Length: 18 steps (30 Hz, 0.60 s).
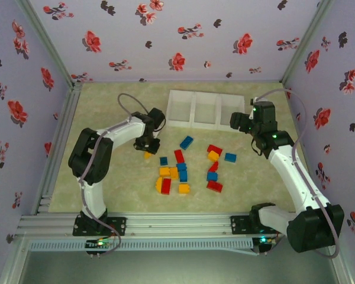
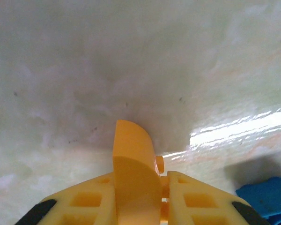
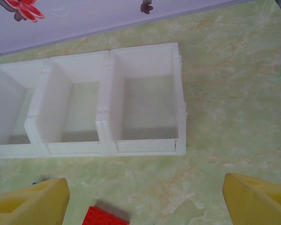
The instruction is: Sort the legos into containers by color
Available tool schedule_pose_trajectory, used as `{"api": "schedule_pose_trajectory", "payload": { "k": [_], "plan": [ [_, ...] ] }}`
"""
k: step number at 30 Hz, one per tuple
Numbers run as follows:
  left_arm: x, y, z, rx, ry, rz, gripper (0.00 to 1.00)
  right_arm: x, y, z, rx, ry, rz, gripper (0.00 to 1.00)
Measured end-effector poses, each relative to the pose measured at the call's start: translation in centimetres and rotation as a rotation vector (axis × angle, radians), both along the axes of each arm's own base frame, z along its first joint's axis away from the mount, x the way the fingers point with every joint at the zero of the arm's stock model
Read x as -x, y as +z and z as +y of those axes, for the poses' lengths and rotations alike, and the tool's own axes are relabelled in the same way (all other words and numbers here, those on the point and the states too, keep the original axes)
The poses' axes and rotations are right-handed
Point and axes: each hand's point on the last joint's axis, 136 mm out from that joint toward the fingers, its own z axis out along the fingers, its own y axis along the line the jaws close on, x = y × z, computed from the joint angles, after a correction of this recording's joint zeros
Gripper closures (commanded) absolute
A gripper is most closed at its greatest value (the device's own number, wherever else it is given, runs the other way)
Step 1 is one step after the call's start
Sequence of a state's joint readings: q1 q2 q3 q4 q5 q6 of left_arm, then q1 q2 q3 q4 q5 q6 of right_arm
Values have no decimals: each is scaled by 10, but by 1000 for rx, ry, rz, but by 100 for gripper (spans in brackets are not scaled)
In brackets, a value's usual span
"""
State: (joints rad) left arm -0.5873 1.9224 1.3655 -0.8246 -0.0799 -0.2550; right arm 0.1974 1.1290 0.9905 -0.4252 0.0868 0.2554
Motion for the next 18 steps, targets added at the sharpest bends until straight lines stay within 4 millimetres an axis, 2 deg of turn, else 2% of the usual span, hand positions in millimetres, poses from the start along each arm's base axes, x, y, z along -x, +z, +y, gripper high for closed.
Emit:
{"api": "schedule_pose_trajectory", "payload": {
  "k": [3, 6, 14, 18],
  "plan": [
    [-12, 9, -8, 19, -1, -29, 81, 0, 0, 0, 1, 1, 0, 15],
    [-27, 27, -18, 47, -7, -74, 82, 0, 0, 0, 4, -3, 0, 15],
    [-88, 103, -58, 176, -22, -277, 82, 5, -5, -5, 27, -20, 26, 16],
    [-120, 126, -80, 234, -19, -357, 82, 7, -5, -6, 30, -23, 30, 16]
  ]
}}
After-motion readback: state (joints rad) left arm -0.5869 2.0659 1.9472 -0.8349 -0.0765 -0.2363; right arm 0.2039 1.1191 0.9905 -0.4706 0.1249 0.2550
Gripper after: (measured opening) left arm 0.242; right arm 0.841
